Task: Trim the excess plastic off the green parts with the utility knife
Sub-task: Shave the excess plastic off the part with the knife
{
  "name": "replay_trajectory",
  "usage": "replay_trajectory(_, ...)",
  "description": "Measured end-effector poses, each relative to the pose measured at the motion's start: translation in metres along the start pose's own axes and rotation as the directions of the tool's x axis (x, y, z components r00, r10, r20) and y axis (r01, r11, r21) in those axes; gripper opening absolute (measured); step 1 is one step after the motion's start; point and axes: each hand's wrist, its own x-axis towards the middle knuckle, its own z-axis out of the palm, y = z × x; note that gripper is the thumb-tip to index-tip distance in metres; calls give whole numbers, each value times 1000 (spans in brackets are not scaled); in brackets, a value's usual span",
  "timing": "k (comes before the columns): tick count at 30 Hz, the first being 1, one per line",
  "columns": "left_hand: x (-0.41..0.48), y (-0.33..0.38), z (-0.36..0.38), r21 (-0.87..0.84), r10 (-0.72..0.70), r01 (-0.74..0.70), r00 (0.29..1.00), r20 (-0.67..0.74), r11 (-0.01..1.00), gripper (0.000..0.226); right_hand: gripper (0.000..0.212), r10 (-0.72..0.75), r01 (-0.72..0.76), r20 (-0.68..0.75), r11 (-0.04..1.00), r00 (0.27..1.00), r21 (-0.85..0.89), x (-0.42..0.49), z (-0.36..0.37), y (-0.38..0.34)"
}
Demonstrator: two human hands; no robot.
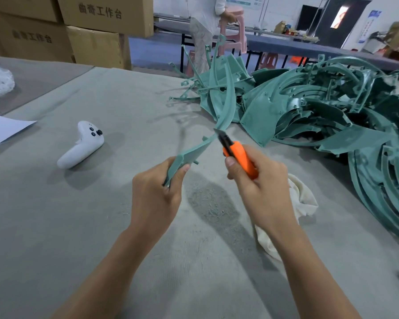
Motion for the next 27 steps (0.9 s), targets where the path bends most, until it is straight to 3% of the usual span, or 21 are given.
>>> replay_trajectory(4,-1,1,0,-7,47,-47,999,19,999,43,15,94,-95,-36,995,995,-9,8,-11,14)
replay_trajectory(12,2,1,-2,9,19,-19,1000,8,1000,35,11,-106,109,56,992,993,-57,-4,-5,-3)
replay_trajectory(19,1,4,-2,12,78,-78,996,36,997,31,18,22,-24,-27,996,999,-91,4,-14,14)
replay_trajectory(27,3,4,-4,53,42,-44,999,28,998,30,13,-119,104,-55,968,991,-229,-3,-7,3)
